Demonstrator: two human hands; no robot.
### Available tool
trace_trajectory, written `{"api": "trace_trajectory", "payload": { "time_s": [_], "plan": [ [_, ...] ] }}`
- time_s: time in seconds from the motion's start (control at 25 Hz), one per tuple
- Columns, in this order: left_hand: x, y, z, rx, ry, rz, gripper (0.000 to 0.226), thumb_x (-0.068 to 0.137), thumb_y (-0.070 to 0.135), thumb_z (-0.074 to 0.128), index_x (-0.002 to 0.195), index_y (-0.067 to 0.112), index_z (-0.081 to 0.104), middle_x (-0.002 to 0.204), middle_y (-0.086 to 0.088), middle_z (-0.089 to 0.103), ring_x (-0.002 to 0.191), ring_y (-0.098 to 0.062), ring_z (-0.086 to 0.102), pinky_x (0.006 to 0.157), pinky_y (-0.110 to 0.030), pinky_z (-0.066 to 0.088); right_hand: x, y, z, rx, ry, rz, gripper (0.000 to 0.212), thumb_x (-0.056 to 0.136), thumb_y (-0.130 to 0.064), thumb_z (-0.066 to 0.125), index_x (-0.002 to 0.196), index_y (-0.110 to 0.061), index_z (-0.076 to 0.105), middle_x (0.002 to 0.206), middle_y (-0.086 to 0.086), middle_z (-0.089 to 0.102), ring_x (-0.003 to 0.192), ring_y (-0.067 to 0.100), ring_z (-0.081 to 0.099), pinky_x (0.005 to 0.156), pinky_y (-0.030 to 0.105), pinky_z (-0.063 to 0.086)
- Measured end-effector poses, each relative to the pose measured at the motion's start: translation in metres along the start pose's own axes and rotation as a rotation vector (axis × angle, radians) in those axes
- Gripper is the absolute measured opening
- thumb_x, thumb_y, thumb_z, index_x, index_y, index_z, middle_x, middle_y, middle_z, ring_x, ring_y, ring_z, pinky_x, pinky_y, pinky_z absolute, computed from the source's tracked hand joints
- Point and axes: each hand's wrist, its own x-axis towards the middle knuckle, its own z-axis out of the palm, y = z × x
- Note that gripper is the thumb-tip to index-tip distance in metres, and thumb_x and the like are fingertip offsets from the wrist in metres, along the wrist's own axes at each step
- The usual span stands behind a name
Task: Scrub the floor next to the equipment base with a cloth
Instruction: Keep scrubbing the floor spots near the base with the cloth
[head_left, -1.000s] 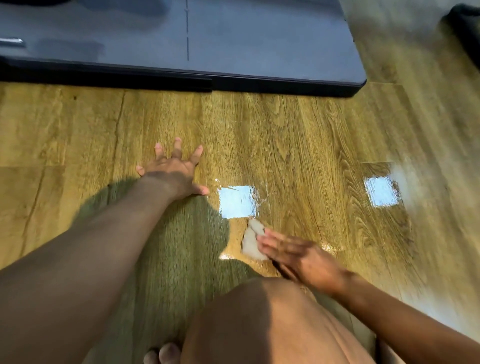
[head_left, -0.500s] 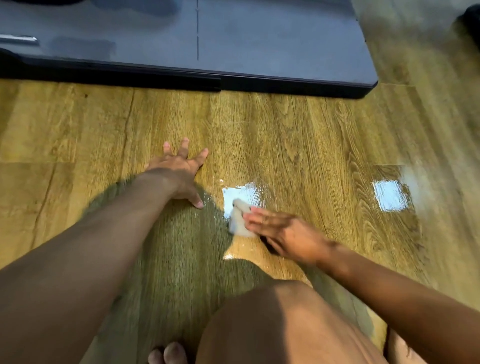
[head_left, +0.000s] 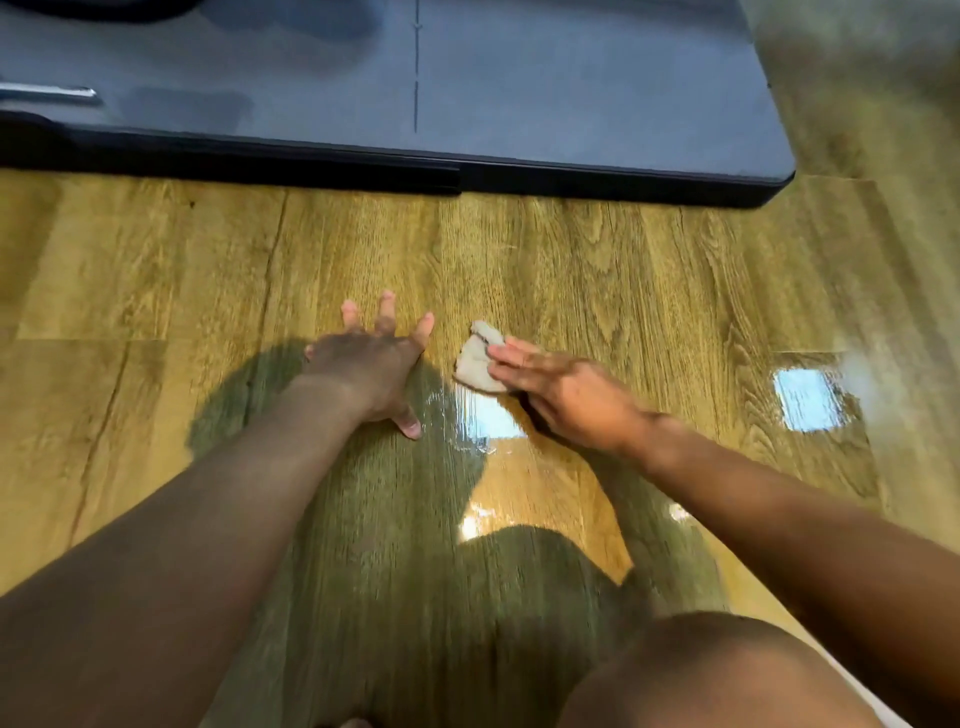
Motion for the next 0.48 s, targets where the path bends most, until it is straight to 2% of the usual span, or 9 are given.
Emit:
{"api": "trace_trajectory", "payload": {
  "time_s": [0.12, 0.24, 0.36, 0.4, 0.48],
  "plan": [
    [0.002, 0.001, 0.0, -0.01, 0.002, 0.009, 0.131, 0.059, 0.062, 0.078, 0.146, 0.041, -0.017, 0.154, -0.007, -0.027, 0.142, -0.045, -0.009, 0.106, -0.065, 0.025, 0.036, 0.015, -0.008, 0.051, 0.115, 0.206, 0.049, 0.091, -0.002, 0.046, 0.138, -0.016, 0.045, 0.151, -0.001, 0.033, 0.139, 0.014, 0.029, 0.11, 0.038, 0.036],
    [0.003, 0.001, 0.003, -0.064, 0.004, -0.002, 0.132, 0.059, 0.057, 0.08, 0.144, 0.042, -0.02, 0.154, -0.005, -0.026, 0.141, -0.043, -0.012, 0.108, -0.065, 0.019, 0.01, 0.007, 0.012, -0.001, 0.107, -0.005, 0.046, 0.091, -0.011, 0.048, 0.137, -0.015, 0.047, 0.149, 0.0, 0.037, 0.14, 0.016, 0.028, 0.108, 0.037, 0.036],
    [0.008, -0.001, 0.01, -0.097, 0.01, -0.008, 0.135, 0.059, 0.057, 0.079, 0.134, 0.045, -0.033, 0.149, -0.002, -0.037, 0.139, -0.042, -0.021, 0.107, -0.068, 0.017, -0.004, 0.016, 0.015, -0.027, 0.043, -0.196, 0.043, 0.094, -0.025, 0.039, 0.136, -0.019, 0.047, 0.147, -0.001, 0.039, 0.137, 0.014, 0.03, 0.107, 0.036, 0.033],
    [0.008, -0.001, 0.011, -0.095, 0.009, -0.011, 0.134, 0.059, 0.058, 0.078, 0.128, 0.046, -0.037, 0.145, -0.001, -0.04, 0.139, -0.042, -0.023, 0.106, -0.068, 0.016, 0.011, 0.029, 0.007, -0.028, 0.049, -0.189, 0.043, 0.095, -0.026, 0.035, 0.137, -0.019, 0.046, 0.148, -0.001, 0.038, 0.137, 0.014, 0.03, 0.106, 0.038, 0.035],
    [0.007, -0.002, 0.011, -0.092, 0.004, -0.013, 0.132, 0.06, 0.058, 0.078, 0.123, 0.047, -0.038, 0.139, -0.001, -0.044, 0.137, -0.042, -0.025, 0.107, -0.069, 0.015, 0.055, 0.054, -0.011, -0.058, 0.041, -0.053, 0.043, 0.098, -0.022, 0.033, 0.14, -0.017, 0.042, 0.152, 0.0, 0.03, 0.137, 0.019, 0.032, 0.102, 0.043, 0.043]
  ]
}}
